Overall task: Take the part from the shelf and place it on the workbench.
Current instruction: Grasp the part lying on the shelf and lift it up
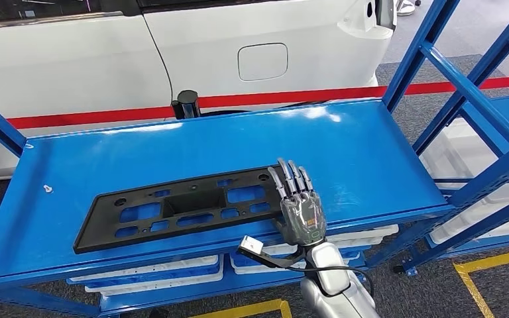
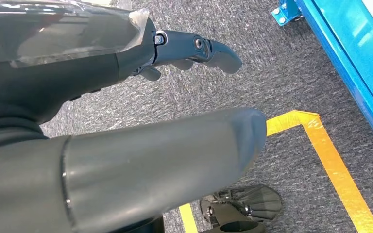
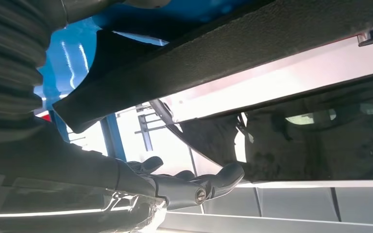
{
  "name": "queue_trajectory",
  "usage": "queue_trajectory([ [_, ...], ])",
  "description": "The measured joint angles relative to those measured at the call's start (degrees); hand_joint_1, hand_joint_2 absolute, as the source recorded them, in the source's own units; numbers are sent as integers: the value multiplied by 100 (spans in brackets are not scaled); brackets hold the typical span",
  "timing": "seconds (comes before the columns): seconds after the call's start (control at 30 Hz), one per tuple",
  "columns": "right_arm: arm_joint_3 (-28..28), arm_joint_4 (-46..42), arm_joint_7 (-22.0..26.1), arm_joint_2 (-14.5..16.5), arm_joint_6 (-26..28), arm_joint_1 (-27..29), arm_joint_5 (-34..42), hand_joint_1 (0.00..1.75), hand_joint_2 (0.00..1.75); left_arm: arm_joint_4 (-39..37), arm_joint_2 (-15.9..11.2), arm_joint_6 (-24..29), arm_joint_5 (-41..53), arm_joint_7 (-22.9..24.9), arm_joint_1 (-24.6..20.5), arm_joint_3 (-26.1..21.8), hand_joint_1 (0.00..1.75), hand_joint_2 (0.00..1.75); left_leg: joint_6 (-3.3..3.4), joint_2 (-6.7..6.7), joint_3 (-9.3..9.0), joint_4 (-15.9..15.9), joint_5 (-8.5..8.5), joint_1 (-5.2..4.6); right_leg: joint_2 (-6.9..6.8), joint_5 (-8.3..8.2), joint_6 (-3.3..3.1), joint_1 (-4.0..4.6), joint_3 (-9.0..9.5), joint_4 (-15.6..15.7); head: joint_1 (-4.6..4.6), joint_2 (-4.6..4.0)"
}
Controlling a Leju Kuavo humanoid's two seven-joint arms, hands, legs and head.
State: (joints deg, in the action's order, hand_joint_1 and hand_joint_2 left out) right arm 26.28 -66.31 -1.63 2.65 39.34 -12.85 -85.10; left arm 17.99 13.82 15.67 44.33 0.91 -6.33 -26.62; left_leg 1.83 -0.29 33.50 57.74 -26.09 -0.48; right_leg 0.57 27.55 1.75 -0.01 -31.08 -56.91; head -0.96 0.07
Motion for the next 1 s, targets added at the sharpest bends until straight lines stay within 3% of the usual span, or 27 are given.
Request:
queue_trajectory([
  [0.7,-315,461,-40,13,1,-414,-95,7,175,0,8,-27,-9,-30,0,129,0,0,0,-1,0,1,0,0,0,0,0,0,0,0,1,0],
  [0.73,-324,475,-40,13,1,-425,-95,20,175,0,8,-27,-9,-30,0,138,0,0,0,-1,0,1,0,0,0,0,0,0,0,0,1,0],
  [0.83,-351,514,-39,13,1,-443,-95,131,175,0,8,-27,-9,-30,1,161,0,0,0,-1,0,0,0,0,0,0,0,0,0,0,1,0],
  [0.87,-359,529,-39,13,1,-443,-96,157,175,0,8,-27,-9,-30,1,168,0,0,0,-1,0,0,0,0,0,0,0,0,0,0,1,0],
  [1.0,-397,568,-40,13,1,-437,-116,163,175,0,7,-32,-3,-45,-4,190,0,0,0,0,1,1,0,0,0,0,0,0,-1,0,1,0],
])
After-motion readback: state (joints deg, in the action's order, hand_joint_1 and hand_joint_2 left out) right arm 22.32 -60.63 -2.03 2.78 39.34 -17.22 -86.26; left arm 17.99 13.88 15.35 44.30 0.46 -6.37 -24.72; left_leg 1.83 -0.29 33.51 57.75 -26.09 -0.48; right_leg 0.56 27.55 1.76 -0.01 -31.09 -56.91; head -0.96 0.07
